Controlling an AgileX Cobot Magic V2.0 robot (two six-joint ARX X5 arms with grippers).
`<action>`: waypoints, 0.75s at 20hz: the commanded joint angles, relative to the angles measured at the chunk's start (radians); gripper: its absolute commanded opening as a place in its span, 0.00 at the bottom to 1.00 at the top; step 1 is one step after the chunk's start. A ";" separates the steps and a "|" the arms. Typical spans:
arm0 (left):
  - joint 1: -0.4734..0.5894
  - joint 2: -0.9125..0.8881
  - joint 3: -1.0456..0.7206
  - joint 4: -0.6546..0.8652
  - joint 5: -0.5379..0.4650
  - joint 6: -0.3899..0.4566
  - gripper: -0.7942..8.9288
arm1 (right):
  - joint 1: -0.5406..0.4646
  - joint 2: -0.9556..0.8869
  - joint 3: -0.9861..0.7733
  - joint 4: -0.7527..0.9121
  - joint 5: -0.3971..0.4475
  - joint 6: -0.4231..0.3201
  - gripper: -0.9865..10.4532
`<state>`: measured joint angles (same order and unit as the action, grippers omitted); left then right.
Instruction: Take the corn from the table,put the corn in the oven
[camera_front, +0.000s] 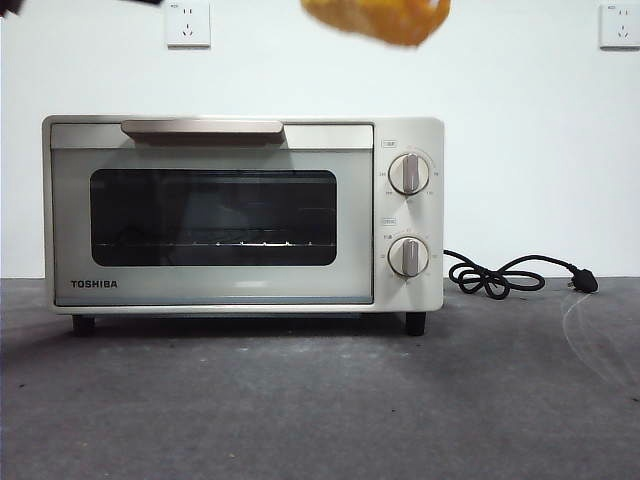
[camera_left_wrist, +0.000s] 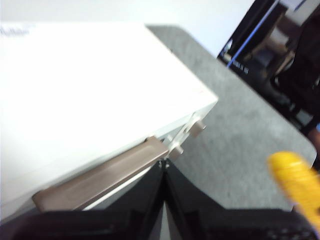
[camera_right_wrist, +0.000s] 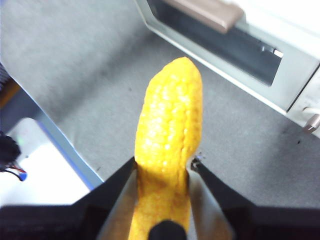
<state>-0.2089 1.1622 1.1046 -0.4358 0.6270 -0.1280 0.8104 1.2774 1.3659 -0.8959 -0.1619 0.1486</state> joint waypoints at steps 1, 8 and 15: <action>-0.009 0.056 0.035 -0.051 0.000 0.061 0.08 | 0.002 -0.018 0.000 -0.003 -0.001 -0.003 0.08; -0.009 0.152 0.049 -0.080 -0.006 0.089 0.08 | 0.001 -0.045 0.000 -0.013 0.010 -0.003 0.08; -0.009 0.185 0.049 -0.092 -0.109 0.116 0.08 | 0.001 -0.045 0.000 -0.037 0.042 -0.014 0.08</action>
<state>-0.2165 1.3441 1.1503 -0.5289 0.5228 -0.0360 0.8104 1.2320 1.3659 -0.9329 -0.1253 0.1448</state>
